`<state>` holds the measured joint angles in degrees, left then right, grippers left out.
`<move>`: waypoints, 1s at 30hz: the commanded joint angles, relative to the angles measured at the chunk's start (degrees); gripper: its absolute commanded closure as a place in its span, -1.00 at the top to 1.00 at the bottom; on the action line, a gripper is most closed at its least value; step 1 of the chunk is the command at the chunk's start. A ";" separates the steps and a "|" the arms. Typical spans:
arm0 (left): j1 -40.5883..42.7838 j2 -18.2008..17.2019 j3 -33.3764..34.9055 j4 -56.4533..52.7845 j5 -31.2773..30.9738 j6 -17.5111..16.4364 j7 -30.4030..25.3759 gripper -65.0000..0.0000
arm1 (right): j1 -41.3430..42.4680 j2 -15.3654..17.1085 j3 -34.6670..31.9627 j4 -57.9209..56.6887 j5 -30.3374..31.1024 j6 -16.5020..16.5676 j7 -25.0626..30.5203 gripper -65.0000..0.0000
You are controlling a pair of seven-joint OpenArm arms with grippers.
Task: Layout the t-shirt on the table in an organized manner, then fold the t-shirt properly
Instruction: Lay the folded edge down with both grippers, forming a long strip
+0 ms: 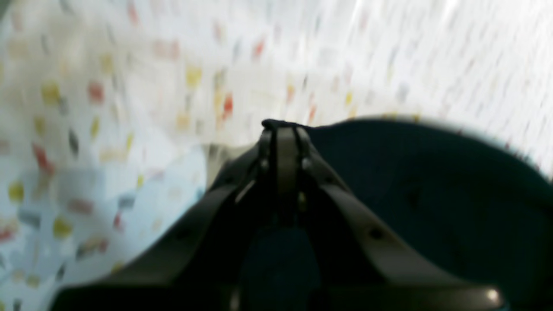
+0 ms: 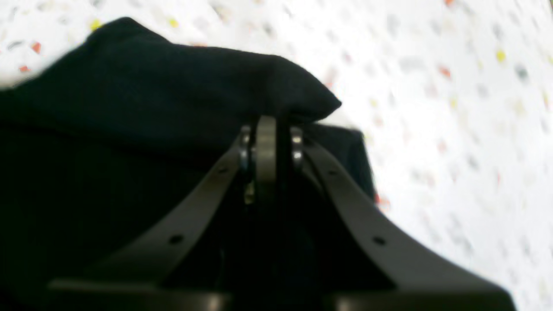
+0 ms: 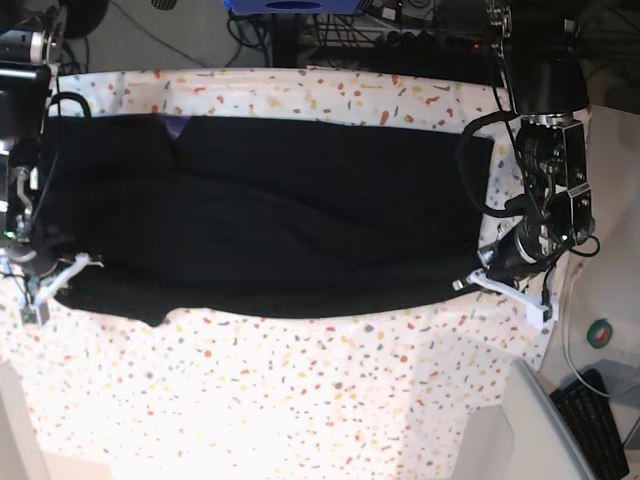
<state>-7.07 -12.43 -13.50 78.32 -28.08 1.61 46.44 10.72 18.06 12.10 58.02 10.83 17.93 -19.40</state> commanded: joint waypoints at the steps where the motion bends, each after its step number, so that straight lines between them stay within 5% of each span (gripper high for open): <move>1: -0.53 -0.81 -0.35 2.60 -0.36 -0.16 -0.68 -1.00 | 0.40 1.23 1.05 2.42 0.29 -0.31 0.37 -1.00; 30: 14.24 -1.51 -0.35 10.86 0.08 -0.16 1.17 -1.00 | -18.24 0.62 8.52 19.56 0.47 -0.13 -14.76 -1.00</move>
<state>7.81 -13.21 -13.67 88.27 -28.32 1.52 48.69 -7.84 17.52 20.14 76.55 11.55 17.96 -34.65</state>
